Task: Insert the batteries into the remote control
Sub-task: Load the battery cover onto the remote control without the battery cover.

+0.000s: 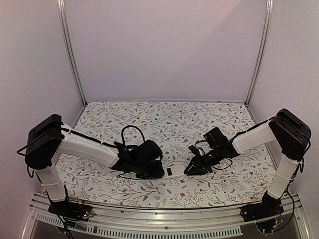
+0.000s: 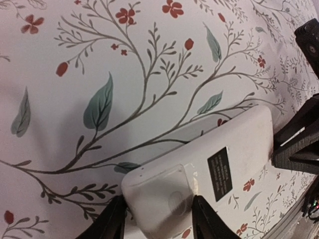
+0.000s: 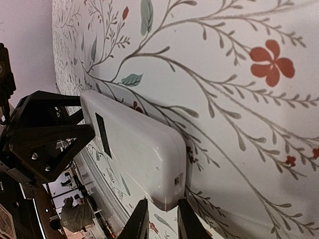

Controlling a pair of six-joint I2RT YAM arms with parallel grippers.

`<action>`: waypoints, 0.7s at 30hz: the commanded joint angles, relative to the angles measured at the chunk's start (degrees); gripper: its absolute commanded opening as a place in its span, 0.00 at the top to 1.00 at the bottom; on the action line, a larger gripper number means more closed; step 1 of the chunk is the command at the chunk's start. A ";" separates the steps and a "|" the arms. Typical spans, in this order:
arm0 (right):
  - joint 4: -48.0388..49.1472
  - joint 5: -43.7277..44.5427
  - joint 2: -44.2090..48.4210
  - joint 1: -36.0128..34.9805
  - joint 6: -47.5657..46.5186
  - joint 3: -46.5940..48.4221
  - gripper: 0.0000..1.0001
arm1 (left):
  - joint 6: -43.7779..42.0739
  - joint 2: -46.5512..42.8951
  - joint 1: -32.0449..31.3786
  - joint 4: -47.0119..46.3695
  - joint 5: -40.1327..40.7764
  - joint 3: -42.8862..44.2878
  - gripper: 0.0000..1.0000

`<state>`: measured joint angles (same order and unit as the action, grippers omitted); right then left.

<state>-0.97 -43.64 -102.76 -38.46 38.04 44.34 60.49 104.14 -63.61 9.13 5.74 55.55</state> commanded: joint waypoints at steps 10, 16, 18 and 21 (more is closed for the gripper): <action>3.18 -2.33 0.81 -2.94 -1.00 -0.48 0.79 | -1.15 -4.03 -1.41 9.57 4.77 -0.06 0.46; 2.73 -1.94 0.37 -2.96 -1.53 -0.27 0.76 | -3.47 -5.65 -0.64 6.82 4.98 -1.37 0.50; 2.60 -1.94 0.08 -2.98 -1.64 -0.02 0.76 | -4.34 -5.54 -0.32 5.79 4.34 -1.42 0.52; 2.33 -1.87 -0.23 -2.94 -1.66 0.29 0.76 | -4.69 -4.44 -0.20 6.05 3.99 -0.70 0.55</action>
<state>1.04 -45.34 -102.74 -41.19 37.30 44.16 57.60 99.66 -64.20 15.59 9.67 55.00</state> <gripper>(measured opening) 0.241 0.466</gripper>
